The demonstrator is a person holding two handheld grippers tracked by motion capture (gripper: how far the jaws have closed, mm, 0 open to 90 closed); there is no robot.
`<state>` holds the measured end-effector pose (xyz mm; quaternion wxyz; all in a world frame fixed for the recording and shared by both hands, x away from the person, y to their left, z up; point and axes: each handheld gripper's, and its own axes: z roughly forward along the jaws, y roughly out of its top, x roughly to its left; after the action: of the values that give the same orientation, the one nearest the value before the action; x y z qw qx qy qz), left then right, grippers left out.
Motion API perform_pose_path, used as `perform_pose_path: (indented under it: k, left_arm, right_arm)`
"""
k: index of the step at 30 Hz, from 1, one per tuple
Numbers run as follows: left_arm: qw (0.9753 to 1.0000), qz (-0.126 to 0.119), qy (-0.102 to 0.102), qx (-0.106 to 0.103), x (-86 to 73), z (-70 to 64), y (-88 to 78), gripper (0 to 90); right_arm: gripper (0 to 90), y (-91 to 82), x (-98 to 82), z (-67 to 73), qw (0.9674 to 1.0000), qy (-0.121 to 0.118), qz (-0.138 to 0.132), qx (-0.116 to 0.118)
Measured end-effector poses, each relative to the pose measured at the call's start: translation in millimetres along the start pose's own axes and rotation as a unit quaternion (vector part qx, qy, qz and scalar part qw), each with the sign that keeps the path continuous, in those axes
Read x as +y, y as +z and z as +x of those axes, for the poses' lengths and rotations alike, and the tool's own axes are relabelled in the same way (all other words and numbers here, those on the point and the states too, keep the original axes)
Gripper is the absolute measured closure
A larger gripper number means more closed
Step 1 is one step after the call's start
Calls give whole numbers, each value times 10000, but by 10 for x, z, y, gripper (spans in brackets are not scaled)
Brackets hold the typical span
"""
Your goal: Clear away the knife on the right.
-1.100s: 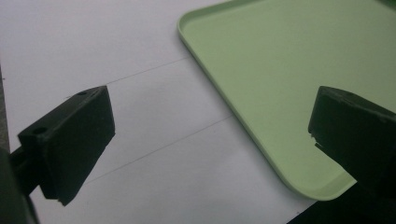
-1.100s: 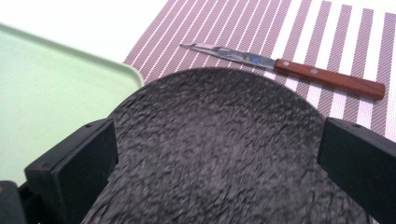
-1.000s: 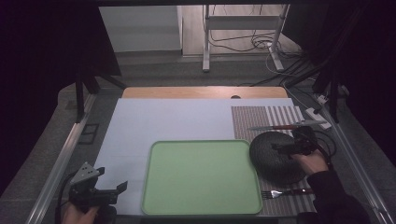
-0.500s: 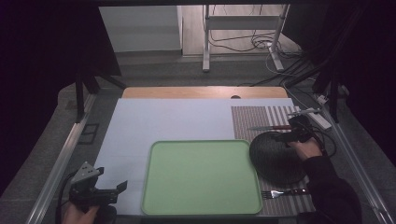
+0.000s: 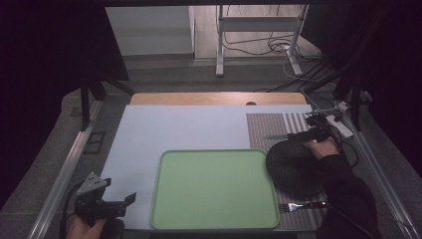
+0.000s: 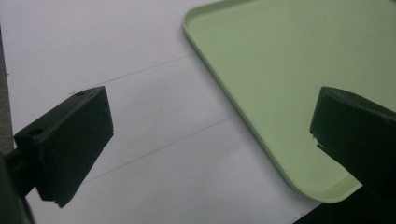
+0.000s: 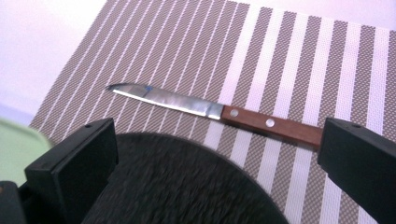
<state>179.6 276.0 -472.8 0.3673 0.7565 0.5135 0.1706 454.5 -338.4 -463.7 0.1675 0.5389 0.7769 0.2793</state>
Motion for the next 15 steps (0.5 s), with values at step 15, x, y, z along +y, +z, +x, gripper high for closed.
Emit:
perform_pose_path:
  k: [15]
  left_arm:
    - [10000,38,34,15,9,-8,13,0]
  right_arm:
    - [0,239,145,-115,9993,-106,259,-246]
